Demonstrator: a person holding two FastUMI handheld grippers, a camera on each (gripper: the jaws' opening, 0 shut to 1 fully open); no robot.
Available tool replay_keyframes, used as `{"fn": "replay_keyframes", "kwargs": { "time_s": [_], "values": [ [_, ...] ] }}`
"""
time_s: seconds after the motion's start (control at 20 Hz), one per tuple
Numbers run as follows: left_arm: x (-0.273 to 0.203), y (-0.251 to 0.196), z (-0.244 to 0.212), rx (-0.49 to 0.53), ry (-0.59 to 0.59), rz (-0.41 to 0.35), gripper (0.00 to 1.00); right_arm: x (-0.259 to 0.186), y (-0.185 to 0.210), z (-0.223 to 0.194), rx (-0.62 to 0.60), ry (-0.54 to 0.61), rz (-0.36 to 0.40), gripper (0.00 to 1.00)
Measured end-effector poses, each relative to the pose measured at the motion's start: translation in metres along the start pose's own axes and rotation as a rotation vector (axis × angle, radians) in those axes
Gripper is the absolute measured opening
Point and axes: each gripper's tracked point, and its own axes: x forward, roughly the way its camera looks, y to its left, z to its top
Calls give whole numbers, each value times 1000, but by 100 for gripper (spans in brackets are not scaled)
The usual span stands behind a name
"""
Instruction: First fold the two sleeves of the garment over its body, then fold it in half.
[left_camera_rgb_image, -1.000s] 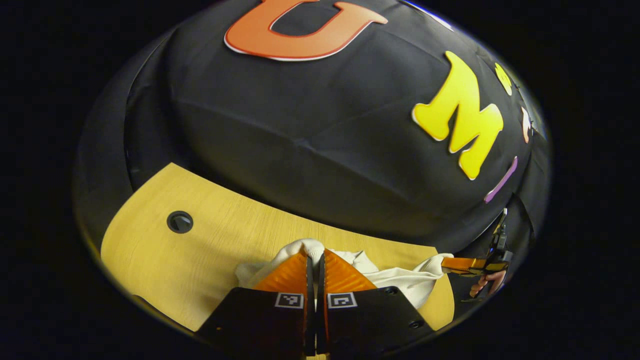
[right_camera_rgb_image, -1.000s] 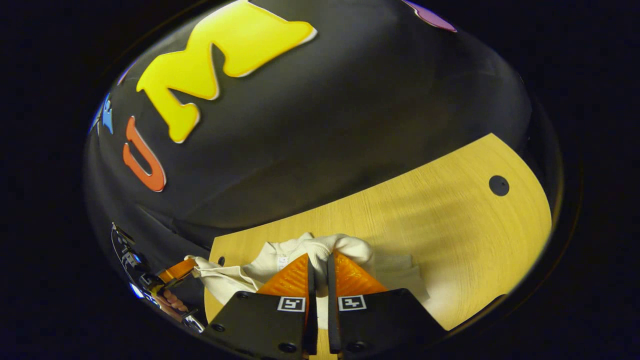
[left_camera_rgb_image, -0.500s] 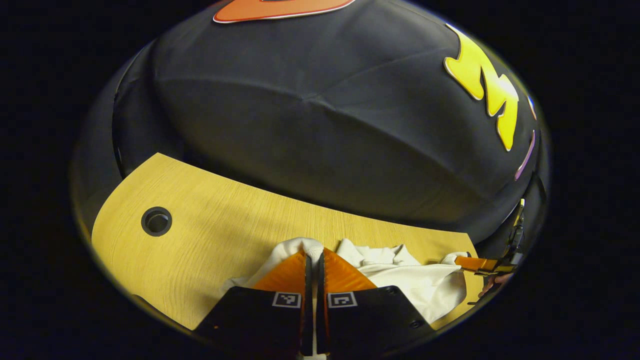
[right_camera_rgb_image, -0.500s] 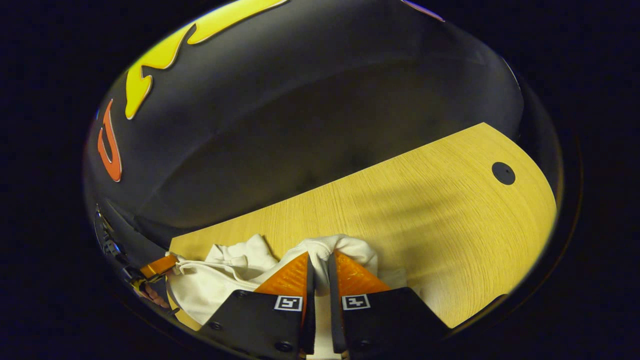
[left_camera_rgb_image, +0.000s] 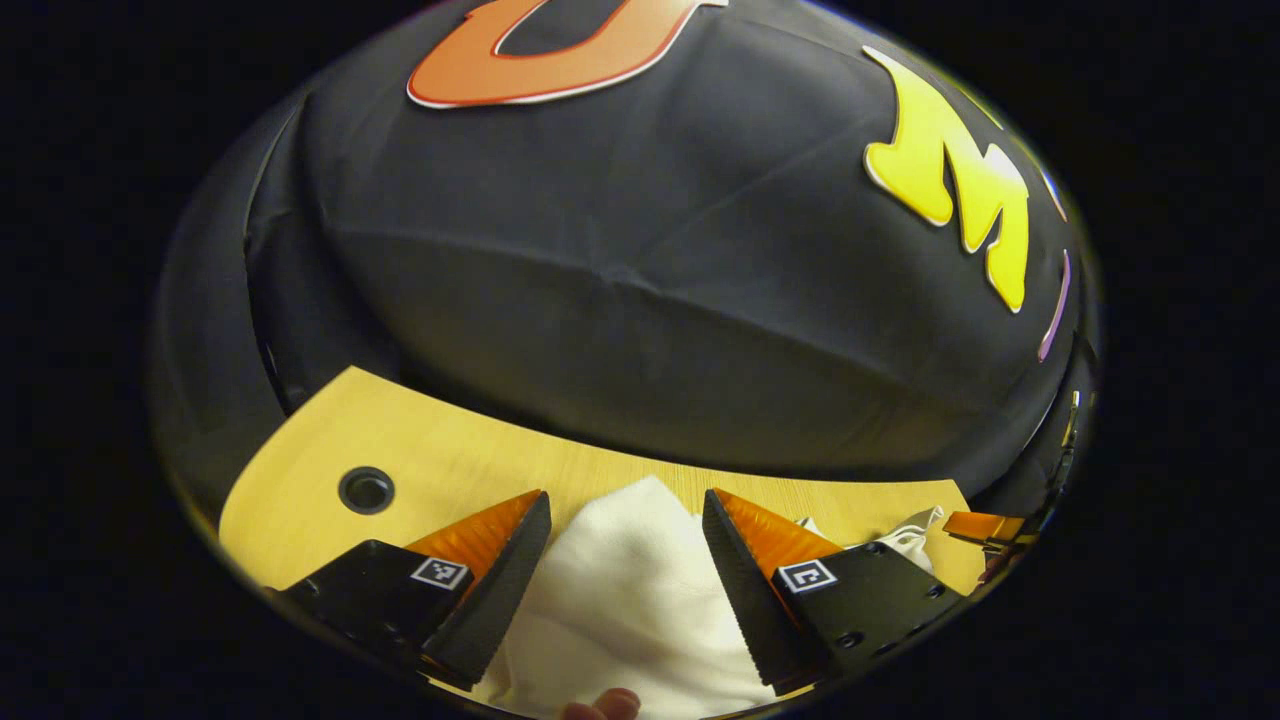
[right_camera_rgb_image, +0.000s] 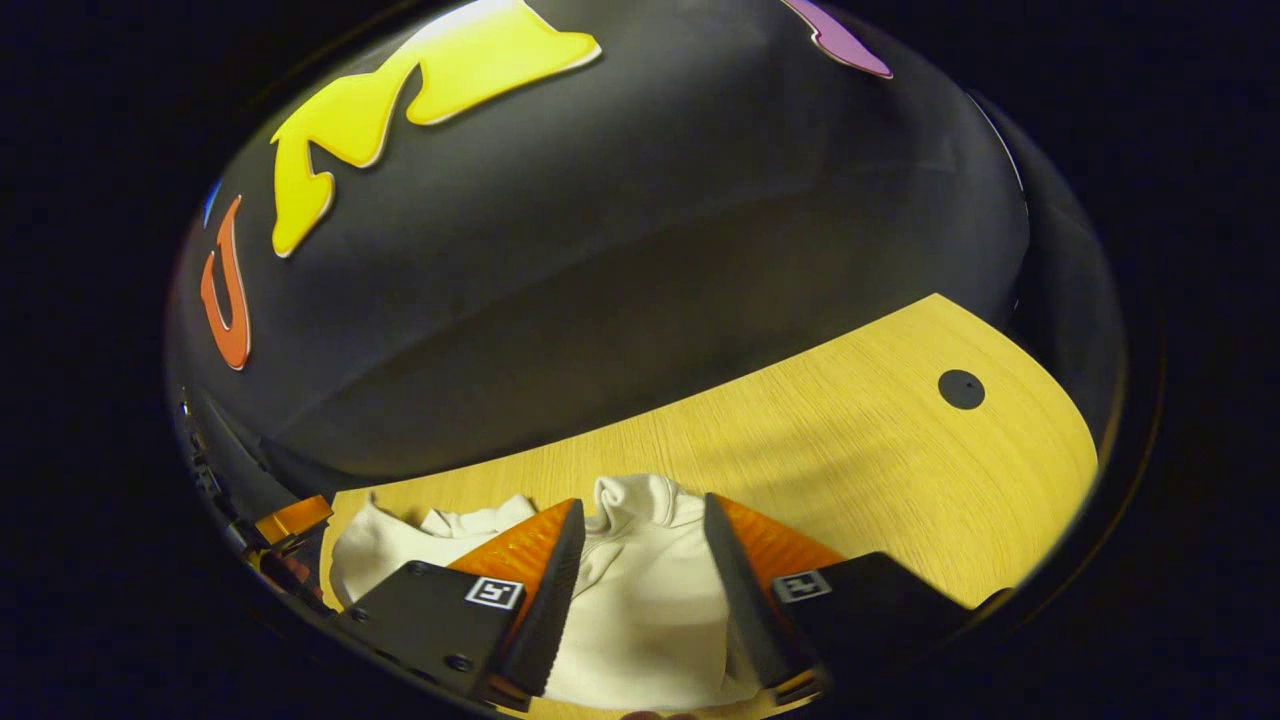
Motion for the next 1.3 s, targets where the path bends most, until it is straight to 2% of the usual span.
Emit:
{"fn": "replay_keyframes", "kwargs": {
  "time_s": [0.05, 0.1, 0.15, 0.2, 0.35, 0.5, 0.6, 0.65, 0.7, 0.85, 0.9, 0.95, 1.1, 1.2, 1.3],
  "values": [
    [-14, 1, 10, 1, -22, 5, 96, -10, 1, 6, -27, -22, -6, 84],
    [-31, 1, 22, 6, -51, 9, 97, -24, 3, 10, -53, -41, -11, 78],
    [-49, 0, 34, 22, -80, 15, 96, -39, 8, 16, -70, -63, -6, 77],
    [-70, -1, 45, 45, -113, 26, 96, -59, 13, 23, -80, -89, -1, 84],
    [-143, -5, 92, 131, -235, 60, 96, -126, 37, 50, -136, -191, 34, 84],
    [-222, -28, 139, 186, -372, 66, 95, -208, 67, 84, -212, -312, 73, 84],
    [-276, -59, 159, 215, -449, 37, 95, -263, 83, 104, -249, -397, 84, 88],
    [-302, -73, 163, 222, -482, 24, 100, -289, 95, 113, -256, -443, 98, 88],
    [-323, -81, 163, 225, -503, 23, 95, -316, 107, 117, -260, -479, 119, 88],
    [-370, -109, 154, 231, -533, 3, 96, -380, 127, 117, -273, -551, 164, 88],
    [-384, -115, 150, 230, -550, 5, 91, -393, 130, 111, -287, -561, 176, 88],
    [-400, -119, 144, 231, -569, 5, 96, -404, 131, 104, -290, -570, 179, 89],
    [-429, -127, 113, 226, -616, 26, 96, -432, 123, 81, -283, -618, 162, 89],
    [-436, -135, 84, 231, -598, 12, 97, -446, 118, 60, -335, -648, 135, 89],
    [-443, -134, 64, 266, -596, 31, 97, -458, 121, 44, -372, -654, 137, 89]
  ]
}}
